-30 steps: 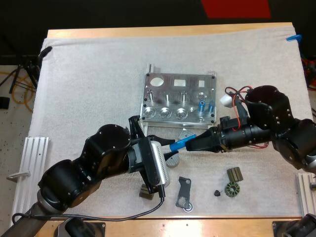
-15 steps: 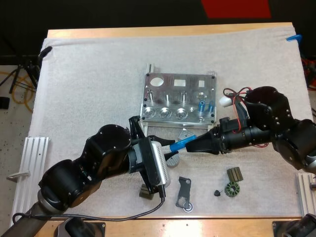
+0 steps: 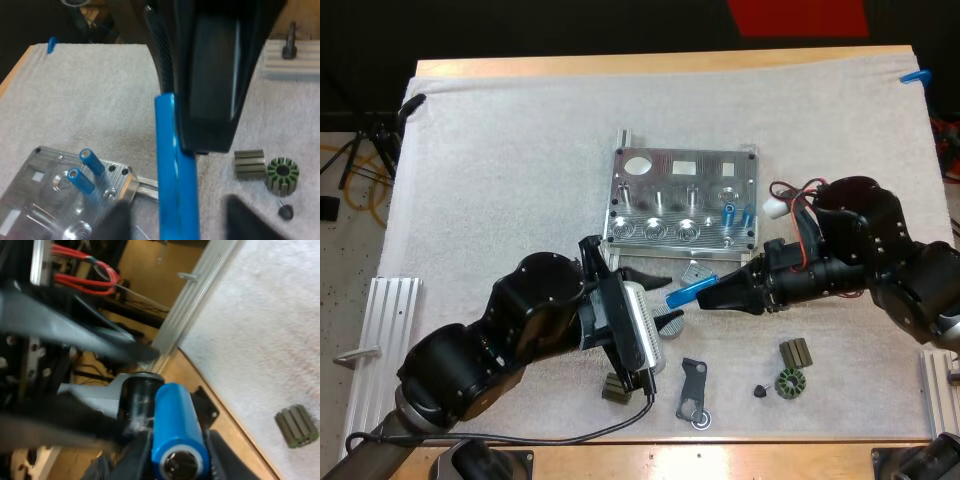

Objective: Load cells from right to left

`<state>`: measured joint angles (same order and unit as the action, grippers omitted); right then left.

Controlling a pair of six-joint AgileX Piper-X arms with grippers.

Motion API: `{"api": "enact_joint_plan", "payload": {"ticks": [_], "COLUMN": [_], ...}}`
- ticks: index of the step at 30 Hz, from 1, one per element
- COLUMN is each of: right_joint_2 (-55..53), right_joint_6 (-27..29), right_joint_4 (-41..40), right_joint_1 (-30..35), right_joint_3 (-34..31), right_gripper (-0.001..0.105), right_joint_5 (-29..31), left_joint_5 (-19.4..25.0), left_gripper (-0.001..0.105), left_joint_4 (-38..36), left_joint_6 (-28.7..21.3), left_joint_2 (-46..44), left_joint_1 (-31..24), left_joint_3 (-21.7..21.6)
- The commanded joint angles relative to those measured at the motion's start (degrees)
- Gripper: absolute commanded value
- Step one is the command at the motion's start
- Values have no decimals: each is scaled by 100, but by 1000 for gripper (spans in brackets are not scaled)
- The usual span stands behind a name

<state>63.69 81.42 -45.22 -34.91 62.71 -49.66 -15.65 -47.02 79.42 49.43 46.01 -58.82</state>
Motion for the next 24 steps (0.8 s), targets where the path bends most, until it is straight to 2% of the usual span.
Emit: {"api": "enact_joint_plan", "payload": {"ticks": [1, 3, 10, 14, 24], "right_joint_2": [-17, -17, -17, -17, -17], "right_joint_6": [110, 220, 456, 781, 2199], "right_joint_4": [0, 0, -14, -166, -1576], "right_joint_1": [-3, -3, -3, -3, -3], "right_joint_3": [28, 28, 44, 71, 677], "right_gripper": [0, 0, 0, 0, 0], "right_joint_5": [69, 99, 232, 262, 1724], "left_joint_5": [49, 49, 235, 615, 861], "left_gripper": [77, 87, 85, 85, 85], "left_joint_4": [62, 31, -387, -696, -884], "left_joint_6": [239, 397, 559, 716, 1400], "left_joint_2": [-59, -116, -514, -838, -1563], "left_joint_1": [11, 11, 11, 11, 11], "left_joint_3": [-38, -38, -38, -38, -38]}}
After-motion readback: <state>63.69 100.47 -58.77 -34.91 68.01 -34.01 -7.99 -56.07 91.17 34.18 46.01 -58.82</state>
